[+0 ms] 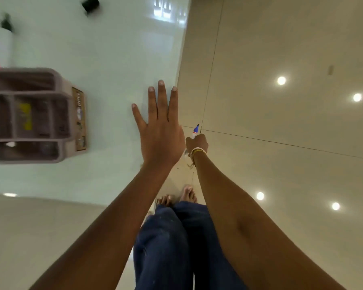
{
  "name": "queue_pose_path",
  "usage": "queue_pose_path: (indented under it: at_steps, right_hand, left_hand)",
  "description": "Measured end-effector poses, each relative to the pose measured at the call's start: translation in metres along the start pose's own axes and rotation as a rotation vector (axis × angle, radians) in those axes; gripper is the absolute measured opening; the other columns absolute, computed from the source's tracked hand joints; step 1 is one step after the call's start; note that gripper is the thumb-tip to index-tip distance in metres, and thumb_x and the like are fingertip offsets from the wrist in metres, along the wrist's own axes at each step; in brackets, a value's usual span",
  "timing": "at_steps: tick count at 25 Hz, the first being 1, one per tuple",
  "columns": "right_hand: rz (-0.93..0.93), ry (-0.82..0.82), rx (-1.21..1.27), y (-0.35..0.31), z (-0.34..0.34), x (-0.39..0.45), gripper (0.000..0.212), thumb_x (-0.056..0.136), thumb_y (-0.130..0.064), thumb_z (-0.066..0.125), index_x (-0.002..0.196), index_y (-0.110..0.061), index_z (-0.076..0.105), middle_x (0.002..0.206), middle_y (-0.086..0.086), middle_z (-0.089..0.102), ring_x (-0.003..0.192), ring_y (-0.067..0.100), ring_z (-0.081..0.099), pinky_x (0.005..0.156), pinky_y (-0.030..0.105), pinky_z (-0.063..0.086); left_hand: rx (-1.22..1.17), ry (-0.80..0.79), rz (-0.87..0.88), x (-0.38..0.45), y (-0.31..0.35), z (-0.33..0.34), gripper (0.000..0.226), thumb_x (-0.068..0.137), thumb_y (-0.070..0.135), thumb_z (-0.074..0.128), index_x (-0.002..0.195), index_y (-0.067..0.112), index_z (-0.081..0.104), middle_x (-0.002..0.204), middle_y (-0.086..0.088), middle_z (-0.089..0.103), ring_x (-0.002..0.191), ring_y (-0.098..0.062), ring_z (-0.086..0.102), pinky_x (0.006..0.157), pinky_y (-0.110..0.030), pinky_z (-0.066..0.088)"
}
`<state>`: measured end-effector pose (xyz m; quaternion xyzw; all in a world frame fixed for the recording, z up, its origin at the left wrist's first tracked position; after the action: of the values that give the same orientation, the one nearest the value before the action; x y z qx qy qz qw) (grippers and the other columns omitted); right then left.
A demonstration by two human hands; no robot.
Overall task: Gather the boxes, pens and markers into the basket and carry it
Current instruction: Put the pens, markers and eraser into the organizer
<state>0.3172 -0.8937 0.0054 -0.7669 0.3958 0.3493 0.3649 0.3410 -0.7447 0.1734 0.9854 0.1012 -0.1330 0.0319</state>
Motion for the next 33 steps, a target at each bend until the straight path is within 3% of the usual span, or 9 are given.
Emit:
queue_pose_path:
  at_steps: [3, 5, 8, 11, 15, 19, 25, 28, 33]
  right_hand:
    - [-0.063, -0.058, 0.156, -0.032, -0.039, -0.099, 0.016, 0.088, -0.017, 0.054, 0.102, -0.009, 0.057, 0.091, 0.008, 0.063, 0.087, 0.03, 0.071, 0.079, 0.045, 0.06]
    - [-0.096, -0.101, 0.154, -0.047, -0.065, -0.161, 0.01, 0.089, -0.017, 0.053, 0.097, -0.012, 0.054, 0.089, 0.007, 0.064, 0.089, 0.031, 0.072, 0.084, 0.048, 0.058]
    - [-0.182, -0.177, 0.099, -0.075, -0.077, -0.234, 0.009, 0.092, -0.018, 0.051, 0.099, -0.015, 0.055, 0.093, 0.006, 0.065, 0.087, 0.03, 0.072, 0.083, 0.044, 0.057]
    - [-0.248, -0.193, 0.099, -0.108, -0.061, -0.281, 0.012, 0.091, -0.018, 0.052, 0.101, -0.014, 0.059, 0.091, 0.006, 0.066, 0.078, 0.025, 0.07, 0.084, 0.043, 0.056]
    - [-0.293, -0.221, 0.098, -0.149, -0.009, -0.323, 0.02, 0.088, -0.016, 0.059, 0.107, -0.01, 0.06, 0.096, 0.011, 0.069, 0.087, 0.03, 0.072, 0.086, 0.046, 0.058]
    - [-0.416, -0.211, 0.054, -0.2, 0.06, -0.362, 0.016, 0.083, -0.022, 0.07, 0.095, -0.017, 0.06, 0.094, 0.005, 0.069, 0.089, 0.027, 0.069, 0.082, 0.04, 0.058]
    - [-0.514, -0.22, 0.03, -0.254, 0.165, -0.399, 0.006, 0.086, -0.016, 0.064, 0.086, -0.014, 0.059, 0.063, -0.007, 0.057, 0.051, 0.0, 0.056, 0.047, 0.008, 0.042]
    - [-0.476, -0.176, 0.047, -0.261, 0.201, -0.39, 0.006, 0.088, -0.015, 0.057, 0.083, -0.012, 0.058, 0.065, -0.004, 0.059, 0.053, 0.001, 0.062, 0.05, 0.016, 0.046]
    - [-0.382, -0.1, 0.124, -0.247, 0.237, -0.358, 0.012, 0.092, -0.015, 0.054, 0.089, -0.005, 0.059, 0.084, 0.011, 0.064, 0.06, 0.013, 0.064, 0.061, 0.026, 0.056]
  left_hand:
    - [-0.155, -0.279, 0.083, -0.022, -0.009, -0.035, 0.077, 0.096, 0.029, 0.047, 0.154, 0.019, -0.002, 0.163, -0.007, -0.007, 0.151, -0.027, -0.002, 0.119, -0.055, 0.014]
    - [-0.482, -0.369, -0.053, -0.041, -0.029, -0.073, 0.067, 0.095, 0.024, 0.05, 0.152, 0.016, 0.015, 0.161, -0.008, 0.014, 0.148, -0.027, 0.018, 0.116, -0.048, 0.029]
    - [-0.729, -0.245, -0.262, -0.073, -0.068, -0.131, 0.047, 0.095, 0.019, 0.051, 0.14, 0.015, 0.04, 0.144, -0.008, 0.047, 0.132, -0.027, 0.047, 0.108, -0.04, 0.041]
    - [-0.852, -0.197, -0.342, -0.09, -0.113, -0.155, 0.037, 0.094, 0.014, 0.051, 0.131, 0.012, 0.05, 0.132, -0.011, 0.058, 0.121, -0.027, 0.055, 0.104, -0.04, 0.045]
    - [-0.886, -0.086, -0.41, -0.09, -0.196, -0.169, 0.03, 0.093, 0.01, 0.045, 0.119, 0.007, 0.058, 0.114, -0.015, 0.065, 0.106, -0.031, 0.061, 0.09, -0.036, 0.051]
    - [-0.893, -0.043, -0.476, -0.08, -0.289, -0.17, 0.031, 0.092, 0.009, 0.044, 0.117, 0.011, 0.062, 0.113, -0.009, 0.068, 0.099, -0.017, 0.061, 0.073, -0.015, 0.041]
    - [-0.83, -0.138, -0.558, -0.051, -0.418, -0.145, 0.029, 0.092, 0.009, 0.048, 0.118, 0.012, 0.061, 0.116, -0.008, 0.067, 0.085, -0.013, 0.061, 0.07, -0.013, 0.042]
    - [-0.792, -0.151, -0.513, -0.014, -0.444, -0.129, 0.027, 0.094, 0.008, 0.048, 0.118, 0.007, 0.061, 0.122, -0.009, 0.065, 0.109, -0.021, 0.061, 0.085, -0.019, 0.04]
    - [-0.811, -0.088, -0.458, 0.048, -0.45, -0.11, 0.023, 0.094, 0.013, 0.054, 0.115, 0.009, 0.064, 0.117, -0.006, 0.068, 0.105, -0.018, 0.063, 0.082, -0.017, 0.043]
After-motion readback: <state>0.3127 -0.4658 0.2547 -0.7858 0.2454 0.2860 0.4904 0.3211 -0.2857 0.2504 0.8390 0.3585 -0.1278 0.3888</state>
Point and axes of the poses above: each hand's wrist, its own x-axis towards the middle knuckle, its own z-axis out of the palm, y = z × x, the point moved 8 cm from there along x, towards the middle knuckle
